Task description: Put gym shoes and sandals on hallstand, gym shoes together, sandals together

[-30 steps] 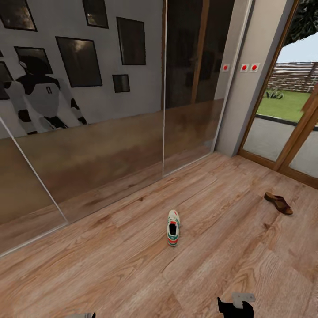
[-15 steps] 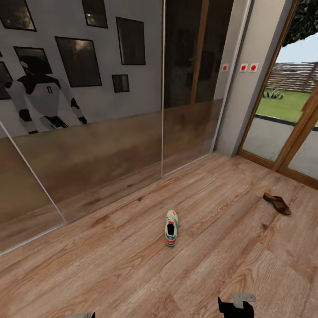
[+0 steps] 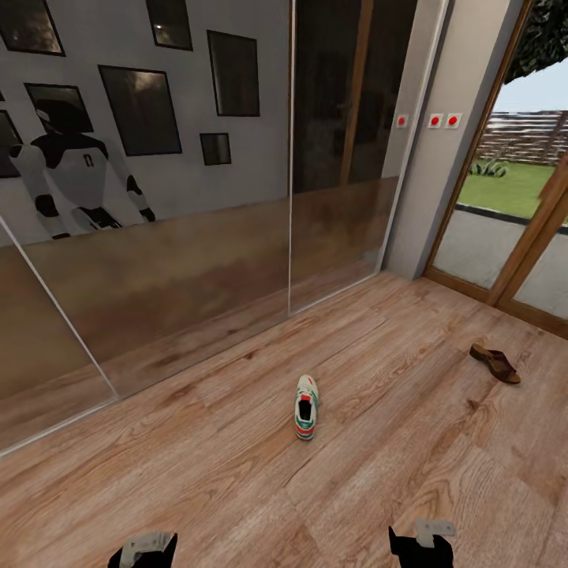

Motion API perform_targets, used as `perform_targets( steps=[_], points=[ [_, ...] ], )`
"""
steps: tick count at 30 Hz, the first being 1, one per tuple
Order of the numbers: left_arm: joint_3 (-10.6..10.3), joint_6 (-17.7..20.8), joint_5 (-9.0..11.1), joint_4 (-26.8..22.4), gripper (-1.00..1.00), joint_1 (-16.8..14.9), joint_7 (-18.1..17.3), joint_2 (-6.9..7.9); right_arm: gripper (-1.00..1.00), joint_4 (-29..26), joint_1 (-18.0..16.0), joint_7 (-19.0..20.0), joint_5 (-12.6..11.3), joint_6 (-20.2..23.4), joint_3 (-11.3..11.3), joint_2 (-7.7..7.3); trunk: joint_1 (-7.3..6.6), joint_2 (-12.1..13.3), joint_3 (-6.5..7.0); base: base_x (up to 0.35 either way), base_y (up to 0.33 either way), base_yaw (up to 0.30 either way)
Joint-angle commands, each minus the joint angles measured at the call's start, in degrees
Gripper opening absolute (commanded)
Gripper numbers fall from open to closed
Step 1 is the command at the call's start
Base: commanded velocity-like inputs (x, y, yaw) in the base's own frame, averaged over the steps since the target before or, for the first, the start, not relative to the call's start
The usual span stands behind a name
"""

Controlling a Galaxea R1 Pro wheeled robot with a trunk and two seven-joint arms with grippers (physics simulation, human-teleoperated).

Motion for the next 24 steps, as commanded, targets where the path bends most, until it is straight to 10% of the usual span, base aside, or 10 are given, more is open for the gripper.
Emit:
perform_targets(
  steps=[1, 11, 24],
  points=[
    [0.11, 0.65, 0.56, 0.06, 1.00, -0.88, -0.57, 0.00, 1.00, -0.39, -0.04, -0.29, 0.61, -0.13, -0.29, 0.10, -0.01, -0.02, -0.05, 0.000, 0.000, 0.000],
    [-0.17, 11.53, 0.20, -0.07, 1.00, -9.32, -0.82, 0.16, 1.00, -11.13, -0.04, -0.38, 0.61, 4.26, -0.31, 2.72, -0.01, -0.02, -0.05, 0.000, 0.000, 0.000],
    [-0.28, 17.02, -3.22, -0.82, 1.00, -17.46, -1.67, -0.16, 1.00, -25.60, -0.12, -0.48, 0.61, 24.98, -0.31, 6.99, -0.01, -0.02, -0.05, 0.000, 0.000, 0.000]
  ],
)
